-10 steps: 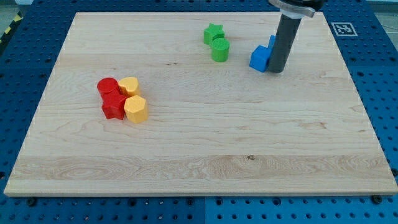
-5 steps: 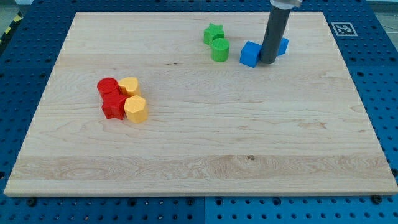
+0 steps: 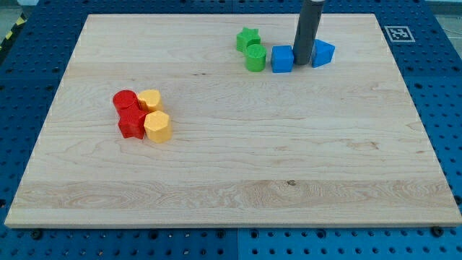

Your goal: Move the blue triangle above the blue cube

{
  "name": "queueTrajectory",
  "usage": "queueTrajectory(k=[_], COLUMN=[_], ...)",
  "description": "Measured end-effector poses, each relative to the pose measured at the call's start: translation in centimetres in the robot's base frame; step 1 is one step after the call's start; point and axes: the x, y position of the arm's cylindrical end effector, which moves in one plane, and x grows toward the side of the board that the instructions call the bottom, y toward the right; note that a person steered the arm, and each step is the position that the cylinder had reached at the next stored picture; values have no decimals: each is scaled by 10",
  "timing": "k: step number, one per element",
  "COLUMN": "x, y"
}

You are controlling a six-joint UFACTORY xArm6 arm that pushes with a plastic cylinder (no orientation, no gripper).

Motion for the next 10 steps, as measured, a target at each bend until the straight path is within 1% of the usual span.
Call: queueTrajectory(k=[3,5,6,7,8,9,10], x=[0,40,41,16,-8,-12,-12], y=[-9,34,74,107,101,90,96])
